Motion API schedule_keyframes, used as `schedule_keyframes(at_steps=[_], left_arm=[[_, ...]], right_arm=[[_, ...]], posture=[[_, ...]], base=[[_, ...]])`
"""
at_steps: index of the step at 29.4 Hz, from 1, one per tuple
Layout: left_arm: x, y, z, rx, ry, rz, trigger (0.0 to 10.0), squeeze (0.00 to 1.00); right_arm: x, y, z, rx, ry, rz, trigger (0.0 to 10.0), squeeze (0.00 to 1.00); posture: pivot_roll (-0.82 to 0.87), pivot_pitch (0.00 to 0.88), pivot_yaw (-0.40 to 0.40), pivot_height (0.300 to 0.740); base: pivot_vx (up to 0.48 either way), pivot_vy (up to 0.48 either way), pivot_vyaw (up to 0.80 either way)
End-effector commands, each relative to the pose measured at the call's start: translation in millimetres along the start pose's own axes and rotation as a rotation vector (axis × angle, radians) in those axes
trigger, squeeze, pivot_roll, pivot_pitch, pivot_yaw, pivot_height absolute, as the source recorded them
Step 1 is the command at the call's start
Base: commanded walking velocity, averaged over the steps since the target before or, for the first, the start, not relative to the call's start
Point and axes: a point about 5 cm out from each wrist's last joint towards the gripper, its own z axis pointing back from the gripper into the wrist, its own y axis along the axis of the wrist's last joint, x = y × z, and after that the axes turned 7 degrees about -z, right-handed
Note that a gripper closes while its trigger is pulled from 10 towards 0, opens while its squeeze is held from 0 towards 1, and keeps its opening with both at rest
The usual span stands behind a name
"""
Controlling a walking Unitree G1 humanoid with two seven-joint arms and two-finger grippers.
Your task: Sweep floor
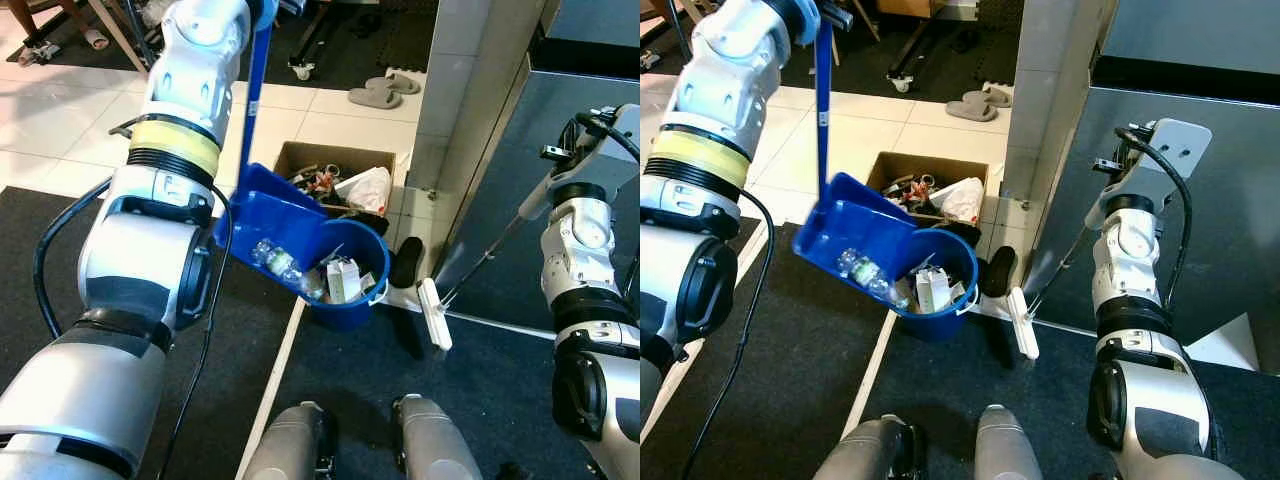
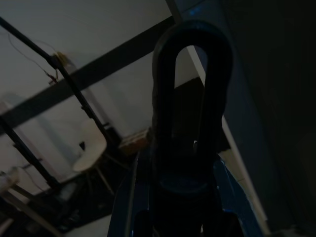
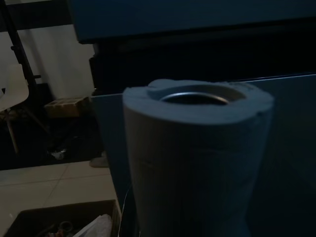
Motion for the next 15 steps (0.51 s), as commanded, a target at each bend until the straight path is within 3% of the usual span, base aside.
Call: schedule_keyframes(at_steps=[1,15], left_arm=[[2.7,14,-4.0,0.06,0.001,-0.068,10.0,0.0],[14.7,23,-8.4,0.093,-0.021,-0.114,10.0,0.0]], right_arm=[[-2.8,9,-2.2,0.051,0.006,-0.013,10.0,0.0],[-1.2,8,-1.0,0.053,-0.001,-0.013,10.0,0.0]], posture=[[-0.04,0.0,0.084,0.74],[-0.05,0.0,0.09,0.74]], base=[[0.0,0.0,0.0],[0.0,0.0,0.0]])
